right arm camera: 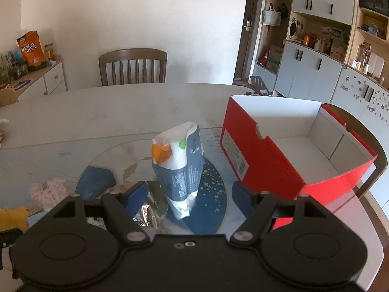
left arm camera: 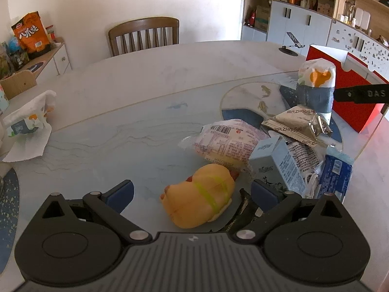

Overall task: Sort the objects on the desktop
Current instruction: 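Close left gripper on yellow toy chick while right gripper closes on grey-blue bottle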

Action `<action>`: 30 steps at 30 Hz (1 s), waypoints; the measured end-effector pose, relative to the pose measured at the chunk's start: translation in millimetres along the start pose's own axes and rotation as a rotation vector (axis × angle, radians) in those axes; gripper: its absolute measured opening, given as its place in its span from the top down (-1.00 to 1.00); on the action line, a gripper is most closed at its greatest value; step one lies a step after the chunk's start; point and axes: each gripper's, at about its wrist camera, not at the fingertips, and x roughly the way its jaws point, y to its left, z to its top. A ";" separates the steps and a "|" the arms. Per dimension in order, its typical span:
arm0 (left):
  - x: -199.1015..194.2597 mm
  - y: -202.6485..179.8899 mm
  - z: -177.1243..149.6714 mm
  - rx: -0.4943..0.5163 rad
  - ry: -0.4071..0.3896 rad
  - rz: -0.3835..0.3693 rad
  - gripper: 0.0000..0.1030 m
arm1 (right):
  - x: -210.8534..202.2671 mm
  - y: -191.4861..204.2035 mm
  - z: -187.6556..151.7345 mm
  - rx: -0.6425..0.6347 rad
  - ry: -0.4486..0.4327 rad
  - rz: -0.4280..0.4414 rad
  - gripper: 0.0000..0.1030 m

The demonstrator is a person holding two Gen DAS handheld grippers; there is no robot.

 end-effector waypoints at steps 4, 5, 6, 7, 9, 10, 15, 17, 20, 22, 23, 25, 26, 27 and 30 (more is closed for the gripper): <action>3.6 -0.9 0.7 -0.002 -0.001 0.007 -0.99 | 14.2 3.3 5.3 -0.011 -0.007 -0.019 -0.45; 4.7 -0.9 0.6 -0.002 0.000 0.006 -0.98 | 18.0 4.7 6.3 -0.018 -0.005 -0.023 -0.45; 5.5 -0.9 0.6 -0.003 0.001 0.004 -0.93 | 21.6 5.9 7.0 -0.024 -0.002 -0.026 -0.44; 6.3 -1.1 0.5 -0.002 0.003 0.003 -0.91 | 24.0 6.9 7.6 -0.028 -0.001 -0.030 -0.44; 8.2 -1.4 0.0 0.001 0.009 0.002 -0.88 | 28.3 9.0 8.5 -0.033 -0.001 -0.032 -0.44; 8.8 -1.4 -0.4 0.001 0.011 0.001 -0.87 | 29.9 9.7 8.9 -0.034 -0.001 -0.035 -0.44; 10.3 -3.5 -1.0 0.000 0.016 -0.006 -0.70 | 34.1 10.3 10.3 -0.034 0.000 -0.037 -0.43; 10.8 -4.4 -0.5 0.001 0.017 -0.008 -0.62 | 34.4 10.5 10.4 -0.038 0.000 -0.037 -0.42; 11.7 -5.7 -0.3 0.002 0.017 -0.007 -0.51 | 38.7 8.8 10.1 -0.039 0.005 -0.037 -0.36; 12.6 -6.0 -0.5 0.004 0.021 -0.005 -0.41 | 40.4 8.8 10.6 -0.039 0.009 -0.036 -0.28; 12.8 -6.2 -0.7 0.006 0.021 0.000 -0.39 | 41.2 8.6 10.4 -0.040 0.010 -0.032 -0.23; 13.0 -6.0 -0.7 0.003 0.020 -0.001 -0.37 | 41.8 8.4 10.5 -0.047 0.011 -0.034 -0.19; 13.1 -6.1 -0.6 0.003 0.019 -0.001 -0.35 | 41.3 8.4 10.8 -0.049 0.010 -0.036 -0.17; 13.1 -6.0 -0.7 0.004 0.019 -0.001 -0.33 | 41.5 7.8 10.9 -0.049 0.010 -0.035 -0.15; 13.2 -6.0 -0.6 0.004 0.017 0.000 -0.30 | 41.2 6.4 10.8 -0.044 0.009 -0.037 -0.07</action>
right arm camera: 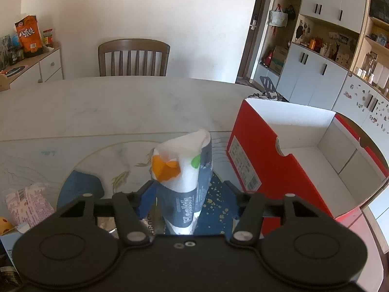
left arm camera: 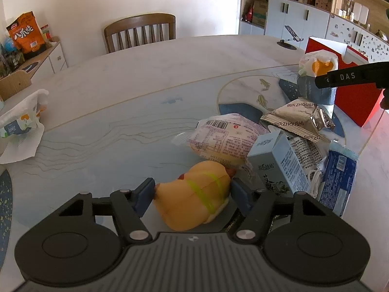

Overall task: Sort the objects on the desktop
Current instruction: 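Close left gripper on yellow toy chick while right gripper closes on grey-blue bottle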

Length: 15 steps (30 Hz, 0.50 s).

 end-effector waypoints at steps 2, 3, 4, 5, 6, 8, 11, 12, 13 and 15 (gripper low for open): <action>-0.2 0.9 -0.1 -0.006 -0.001 -0.002 -0.27 | 0.1 -0.6 0.1 0.007 0.005 -0.001 0.03; -0.3 1.3 -0.2 -0.009 -0.001 -0.003 -0.26 | -0.6 0.4 0.4 0.008 0.005 -0.001 0.05; -0.4 1.7 -0.2 -0.011 -0.001 -0.004 -0.25 | -0.4 -0.2 0.3 0.009 0.008 0.003 0.12; -0.5 2.0 -0.3 -0.013 -0.001 -0.005 -0.24 | -0.6 0.2 1.1 0.009 0.009 0.004 0.23; -0.5 2.2 -0.3 -0.015 -0.001 -0.006 -0.23 | -1.0 -0.1 1.2 0.012 0.008 -0.002 0.27; -0.9 2.8 -0.3 -0.019 -0.002 -0.008 -0.21 | -1.2 0.6 1.7 0.014 0.010 -0.005 0.32; -1.4 4.4 -0.3 -0.030 -0.002 -0.014 -0.19 | -2.7 -0.4 1.2 0.009 0.015 -0.019 0.51; -1.4 4.7 0.0 -0.034 -0.001 -0.016 -0.19 | -3.1 -1.1 1.3 0.009 0.020 -0.014 0.58; -1.5 4.6 0.3 -0.036 -0.001 -0.018 -0.18 | -3.3 -1.2 2.2 0.010 0.021 -0.007 0.61; -2.2 5.2 0.7 -0.044 -0.004 -0.018 -0.17 | -4.8 -0.5 2.5 0.002 0.019 -0.006 0.66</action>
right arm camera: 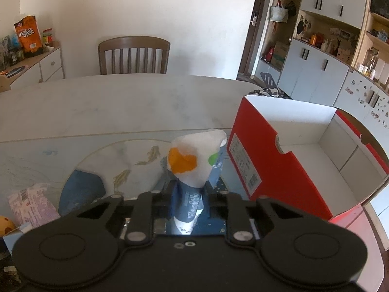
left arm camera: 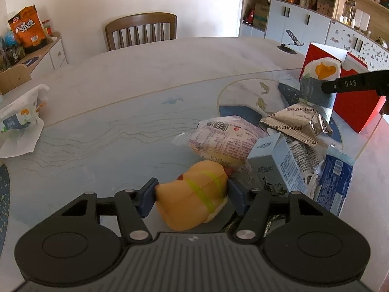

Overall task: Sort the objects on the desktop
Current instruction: 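Close left gripper on yellow toy chick while right gripper closes on grey-blue bottle, then carry yellow toy chick in left tool and bottle in right tool over red box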

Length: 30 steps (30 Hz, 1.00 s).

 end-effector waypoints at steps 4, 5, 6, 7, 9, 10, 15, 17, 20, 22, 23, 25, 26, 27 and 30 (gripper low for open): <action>-3.0 0.9 0.4 -0.013 -0.004 0.000 -0.16 | -3.3 -2.0 1.6 0.003 -0.007 0.001 0.72; -4.0 0.8 1.0 -0.013 -0.006 0.002 -0.16 | -4.2 -3.0 2.0 0.005 -0.010 0.002 0.74; -5.2 0.8 1.6 -0.015 -0.008 0.006 -0.16 | -6.1 -4.6 2.1 0.007 -0.015 0.003 0.75; -6.4 1.1 2.4 -0.020 -0.009 0.008 -0.16 | -7.4 -5.5 2.5 0.010 -0.019 0.005 0.76; -9.7 2.1 3.3 -0.030 -0.014 0.006 -0.15 | -10.1 -7.9 3.4 0.012 -0.022 0.006 0.78; -11.6 2.6 3.8 -0.034 -0.018 0.007 -0.15 | -12.3 -10.1 3.5 0.017 -0.024 0.008 0.79; -20.6 5.1 6.0 -0.057 -0.026 0.013 -0.15 | -21.6 -16.6 9.9 0.035 -0.033 0.009 0.80; -26.1 6.6 7.9 -0.069 -0.034 0.014 -0.15 | -27.0 -19.9 12.3 0.042 -0.043 0.012 0.81; -35.2 7.6 12.1 -0.078 -0.044 0.017 -0.15 | -36.0 -25.0 16.7 0.051 -0.059 0.024 0.81; -41.5 7.1 15.6 -0.081 -0.050 0.020 -0.15 | -41.6 -29.2 19.4 0.064 -0.067 0.032 0.81; -44.1 6.7 17.4 -0.084 -0.052 0.020 -0.15 | -44.0 -31.2 20.7 0.072 -0.068 0.035 0.81; -49.8 4.1 21.6 -0.091 -0.056 0.018 -0.15 | -48.2 -34.0 22.5 0.088 -0.068 0.046 0.81; -52.7 2.8 23.2 -0.092 -0.059 0.016 -0.15 | -51.1 -35.7 21.9 0.089 -0.074 0.054 0.81; -56.0 1.3 24.9 -0.094 -0.061 0.012 -0.15 | -53.8 -36.5 22.6 0.087 -0.078 0.058 0.81; -64.6 -4.4 30.0 -0.101 -0.067 -0.004 -0.15 | -63.2 -42.0 25.3 0.091 -0.078 0.081 0.81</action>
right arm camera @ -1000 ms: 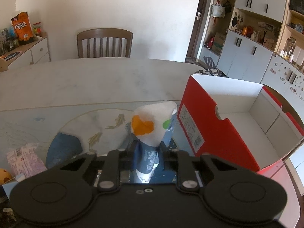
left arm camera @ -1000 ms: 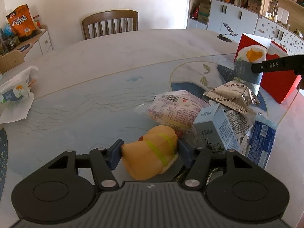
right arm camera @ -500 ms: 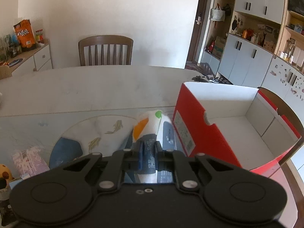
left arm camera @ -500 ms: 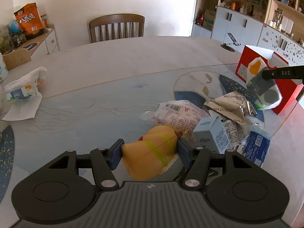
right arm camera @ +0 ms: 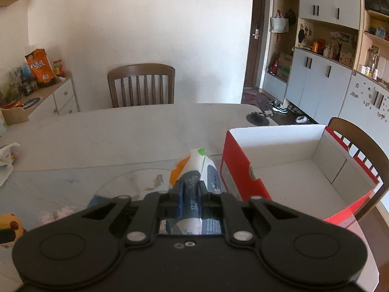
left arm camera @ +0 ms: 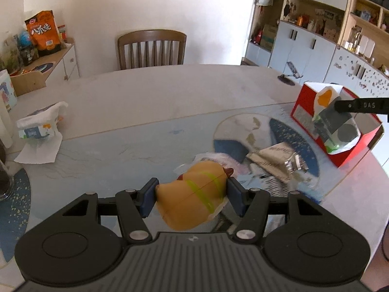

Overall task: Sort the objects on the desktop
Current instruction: 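Carry yellow toy chick in left tool and bottle in right tool over red box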

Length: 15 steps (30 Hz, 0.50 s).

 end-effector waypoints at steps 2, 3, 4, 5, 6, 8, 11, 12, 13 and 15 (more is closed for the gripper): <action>-5.3 -5.1 3.6 -0.003 -0.002 -0.009 -0.15 | -5.8 -4.5 2.3 0.007 0.006 0.012 0.81; -7.4 -7.7 5.3 -0.005 -0.001 -0.015 -0.15 | -8.8 -7.3 3.9 0.010 0.009 0.019 0.81; -9.5 -10.6 7.4 -0.009 0.000 -0.020 -0.16 | -11.4 -9.5 5.6 0.012 0.013 0.025 0.81; -11.4 -14.0 9.6 -0.011 0.002 -0.024 -0.16 | -14.5 -12.9 7.3 0.013 0.016 0.034 0.81; -13.3 -17.6 11.8 -0.011 0.005 -0.026 -0.15 | -17.1 -15.0 8.5 0.014 0.018 0.040 0.81; -16.8 -26.0 16.1 -0.006 0.005 -0.030 -0.15 | -22.8 -20.5 11.2 0.017 0.027 0.045 0.81; -21.1 -39.8 22.6 0.004 0.011 -0.038 -0.16 | -31.5 -28.4 15.2 0.015 0.033 0.065 0.80; -22.1 -44.3 24.7 0.007 0.014 -0.043 -0.16 | -33.8 -31.5 16.6 0.011 0.038 0.073 0.80; -23.2 -49.1 26.7 0.010 0.019 -0.048 -0.16 | -36.6 -36.4 18.3 0.010 0.045 0.083 0.81; -25.0 -57.1 29.8 0.013 0.024 -0.056 -0.15 | -41.4 -43.2 21.6 0.012 0.056 0.103 0.81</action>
